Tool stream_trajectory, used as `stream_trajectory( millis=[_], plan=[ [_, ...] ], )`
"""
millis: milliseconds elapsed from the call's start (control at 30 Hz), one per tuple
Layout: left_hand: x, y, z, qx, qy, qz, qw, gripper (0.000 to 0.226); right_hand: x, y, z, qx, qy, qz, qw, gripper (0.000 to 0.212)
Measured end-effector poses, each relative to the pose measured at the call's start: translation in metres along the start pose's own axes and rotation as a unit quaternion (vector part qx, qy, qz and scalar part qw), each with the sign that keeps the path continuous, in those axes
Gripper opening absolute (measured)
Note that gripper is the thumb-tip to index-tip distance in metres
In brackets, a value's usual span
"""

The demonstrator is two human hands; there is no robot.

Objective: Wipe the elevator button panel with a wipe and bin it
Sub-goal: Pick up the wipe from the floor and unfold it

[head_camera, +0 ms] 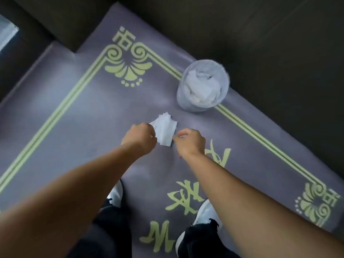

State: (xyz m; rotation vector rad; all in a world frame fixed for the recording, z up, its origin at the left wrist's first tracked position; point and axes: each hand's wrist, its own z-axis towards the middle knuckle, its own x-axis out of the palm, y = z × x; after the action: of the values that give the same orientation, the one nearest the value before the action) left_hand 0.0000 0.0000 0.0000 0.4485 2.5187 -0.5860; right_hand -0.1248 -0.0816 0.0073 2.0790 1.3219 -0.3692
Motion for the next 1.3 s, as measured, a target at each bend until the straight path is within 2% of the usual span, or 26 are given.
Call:
stream_trajectory(
  millis=[100, 233, 300, 367, 433, 500, 600, 733, 833, 900, 967, 1033, 1100, 1133, 1300],
  plan=[
    [0.036, 0.015, 0.049, -0.009, -0.004, -0.097, 0.995, 0.028, 0.043, -0.024, 0.052, 0.021, -0.008, 0.01, 1.0, 0.01],
    [0.068, 0.03, 0.089, -0.03, 0.025, -0.218, 0.975, 0.039, 0.087, -0.055, 0.097, 0.054, -0.055, 0.017, 0.997, 0.027],
    [0.077, 0.036, 0.097, -0.045, 0.035, -0.252, 0.966, 0.037, 0.101, -0.059, 0.107, 0.057, -0.096, 0.03, 0.993, 0.03],
    [0.084, 0.041, 0.103, -0.058, 0.026, -0.269, 0.961, 0.029, 0.11, -0.06, 0.114, 0.048, -0.116, 0.059, 0.99, 0.02],
    [0.088, 0.045, 0.105, -0.07, 0.021, -0.287, 0.955, 0.019, 0.112, -0.059, 0.113, 0.039, -0.11, 0.087, 0.989, 0.012],
    [0.087, 0.047, 0.103, -0.083, 0.026, -0.316, 0.945, 0.014, 0.109, -0.059, 0.108, 0.031, -0.1, 0.109, 0.989, 0.015],
    [0.077, 0.042, 0.09, -0.102, 0.037, -0.372, 0.922, 0.023, 0.094, -0.054, 0.087, 0.034, -0.073, 0.153, 0.985, 0.015],
    [0.044, 0.018, 0.049, -0.119, 0.087, -0.462, 0.874, 0.04, 0.047, -0.027, 0.037, 0.056, 0.04, 0.276, 0.959, 0.021],
    [0.009, -0.004, 0.002, -0.094, 0.152, -0.489, 0.854, 0.026, -0.003, -0.004, -0.007, 0.06, 0.139, 0.404, 0.902, 0.028],
    [-0.018, -0.022, -0.034, -0.056, 0.189, -0.52, 0.831, 0.031, -0.04, 0.011, -0.036, 0.063, 0.183, 0.469, 0.862, 0.032],
    [-0.054, -0.048, -0.077, -0.018, 0.19, -0.545, 0.816, 0.046, -0.089, 0.03, -0.074, 0.064, 0.207, 0.513, 0.831, 0.032],
    [-0.082, -0.069, -0.11, 0.022, 0.171, -0.565, 0.807, 0.034, -0.124, 0.044, -0.107, 0.056, 0.221, 0.541, 0.81, 0.034],
    [-0.118, -0.101, -0.156, 0.074, 0.144, -0.562, 0.811, 0.015, -0.172, 0.059, -0.15, 0.029, 0.25, 0.534, 0.807, 0.043],
    [-0.14, -0.118, -0.182, 0.093, 0.135, -0.554, 0.816, 0.014, -0.2, 0.071, -0.176, 0.011, 0.262, 0.538, 0.801, 0.046],
    [-0.248, -0.219, -0.339, 0.186, 0.129, -0.493, 0.84, 0.037, -0.337, 0.124, -0.315, -0.075, 0.258, 0.551, 0.79, 0.017]
  ],
)
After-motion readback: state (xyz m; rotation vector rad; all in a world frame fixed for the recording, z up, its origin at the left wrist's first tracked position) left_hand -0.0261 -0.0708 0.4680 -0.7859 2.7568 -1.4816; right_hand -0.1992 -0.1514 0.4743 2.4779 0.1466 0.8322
